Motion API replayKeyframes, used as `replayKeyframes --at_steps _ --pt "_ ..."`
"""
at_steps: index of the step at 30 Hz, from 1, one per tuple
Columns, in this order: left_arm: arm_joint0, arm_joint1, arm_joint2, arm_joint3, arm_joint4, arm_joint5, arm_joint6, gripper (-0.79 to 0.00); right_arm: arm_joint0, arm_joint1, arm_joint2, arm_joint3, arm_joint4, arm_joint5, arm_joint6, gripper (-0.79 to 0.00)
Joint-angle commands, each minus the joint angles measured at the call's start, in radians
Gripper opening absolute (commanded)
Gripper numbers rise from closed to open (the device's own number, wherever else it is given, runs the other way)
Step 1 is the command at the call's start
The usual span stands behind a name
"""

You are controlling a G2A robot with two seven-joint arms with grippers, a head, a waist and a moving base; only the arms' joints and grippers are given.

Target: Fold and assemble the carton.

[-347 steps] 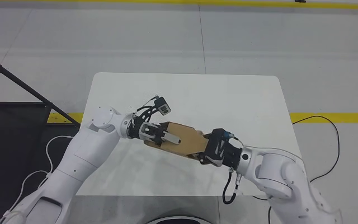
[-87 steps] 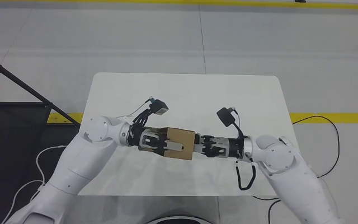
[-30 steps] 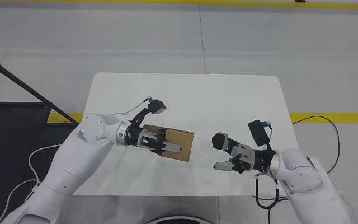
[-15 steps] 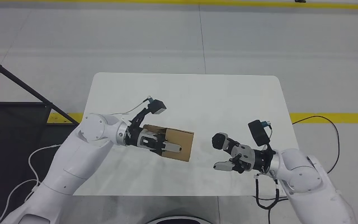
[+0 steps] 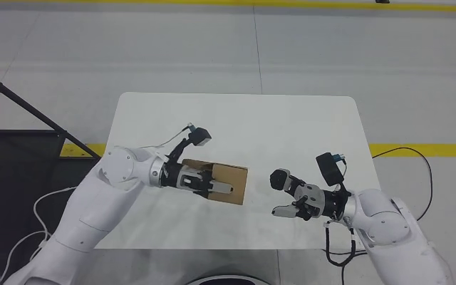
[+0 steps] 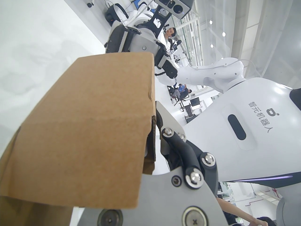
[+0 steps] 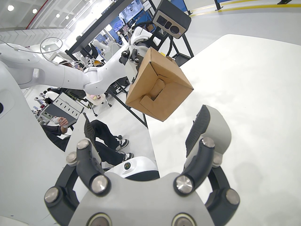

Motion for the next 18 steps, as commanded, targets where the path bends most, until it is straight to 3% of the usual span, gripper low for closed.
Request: replayKeyframes --at_steps 1,18 --pt "0.004 0.002 -0.004 -0.017 0.040 0.000 0.019 -0.785 0.000 0.000 0.000 0.000 0.000 0.000 0.000 0.000" --pt "0.076 0.028 -0.048 -0.167 0.329 0.020 0.062 -0.785 0.000 0.000 0.000 0.000 0.000 0.000 0.000 0.000"
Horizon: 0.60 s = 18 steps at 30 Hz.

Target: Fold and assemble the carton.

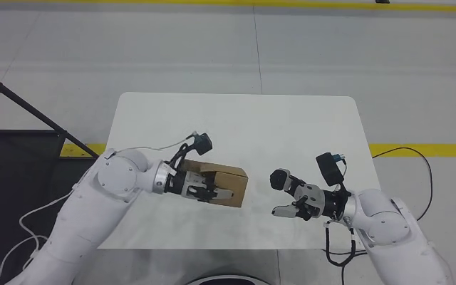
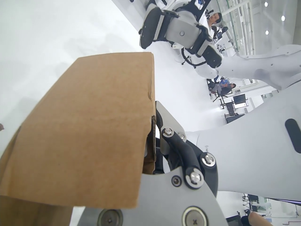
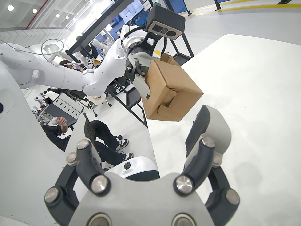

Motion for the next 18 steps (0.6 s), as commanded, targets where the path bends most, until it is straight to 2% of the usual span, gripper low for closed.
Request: replayKeyframes --at_steps 1,10,18 --pt "0.009 0.003 -0.003 -0.009 0.006 -0.003 -0.003 -0.785 0.000 0.000 0.000 0.000 0.000 0.000 0.000 0.000" --pt "0.017 0.008 -0.006 -0.024 0.063 0.000 0.018 -0.785 0.000 0.000 0.000 0.000 0.000 0.000 0.000 0.000" --pt "0.034 0.024 -0.036 -0.104 0.164 0.038 -0.011 -0.785 0.000 0.000 0.000 0.000 0.000 0.000 0.000 0.000"
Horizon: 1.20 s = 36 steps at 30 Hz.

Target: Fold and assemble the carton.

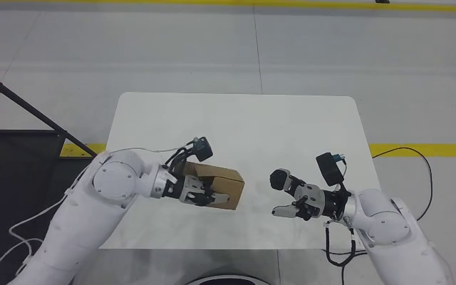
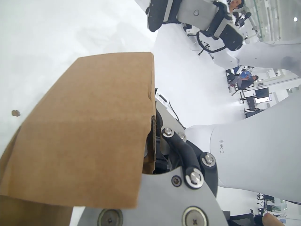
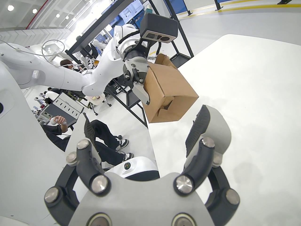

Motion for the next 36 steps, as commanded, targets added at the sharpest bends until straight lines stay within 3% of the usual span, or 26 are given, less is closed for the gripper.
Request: replayKeyframes --at_steps 1,19,36 --pt "0.006 0.003 -0.004 -0.022 0.015 0.012 -0.008 -0.785 0.000 0.000 0.000 0.000 0.000 0.000 0.000 0.000" --pt "0.022 0.038 -0.067 -0.158 0.165 0.113 -0.104 -0.785 0.000 0.000 0.000 0.000 0.000 0.000 0.000 0.000" --pt "0.030 0.052 -0.089 -0.142 0.184 0.168 -0.071 -0.785 0.000 0.000 0.000 0.000 0.000 0.000 0.000 0.000"
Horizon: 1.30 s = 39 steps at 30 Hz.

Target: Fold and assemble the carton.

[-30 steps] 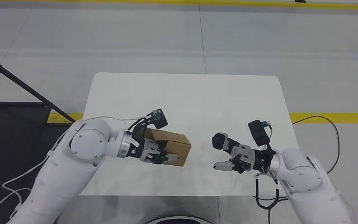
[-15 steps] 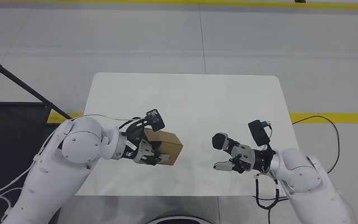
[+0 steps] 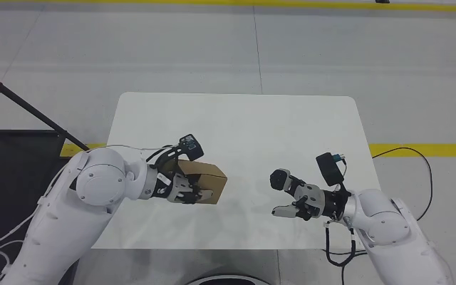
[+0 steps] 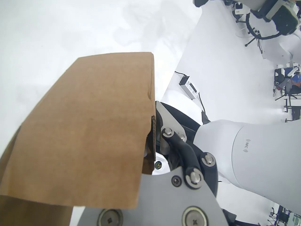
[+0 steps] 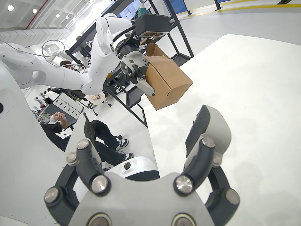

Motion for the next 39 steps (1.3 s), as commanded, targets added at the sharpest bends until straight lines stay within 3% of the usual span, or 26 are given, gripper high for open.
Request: replayKeyframes --at_steps 1,12,18,28,36,39 --pt "0.000 0.000 0.000 0.000 0.000 0.000 0.000 -0.785 0.000 0.000 0.000 0.000 0.000 0.000 0.000 0.000" --pt "0.002 0.000 0.001 0.000 0.003 0.002 0.007 -0.785 0.000 0.000 0.000 0.000 0.000 0.000 0.000 0.000" --pt "0.013 0.004 0.027 -0.029 0.107 -0.002 0.026 -0.785 0.000 0.000 0.000 0.000 0.000 0.000 0.000 0.000" --pt "-0.027 0.024 0.022 -0.073 0.190 -0.172 -0.113 -0.785 0.000 0.000 0.000 0.000 0.000 0.000 0.000 0.000" --pt "-0.145 0.081 0.211 -0.117 0.257 -0.176 -0.118 -0.785 0.000 0.000 0.000 0.000 0.000 0.000 0.000 0.000" --pt "-0.176 0.096 0.240 -0.109 0.247 -0.175 -0.119 -0.785 0.000 0.000 0.000 0.000 0.000 0.000 0.000 0.000"
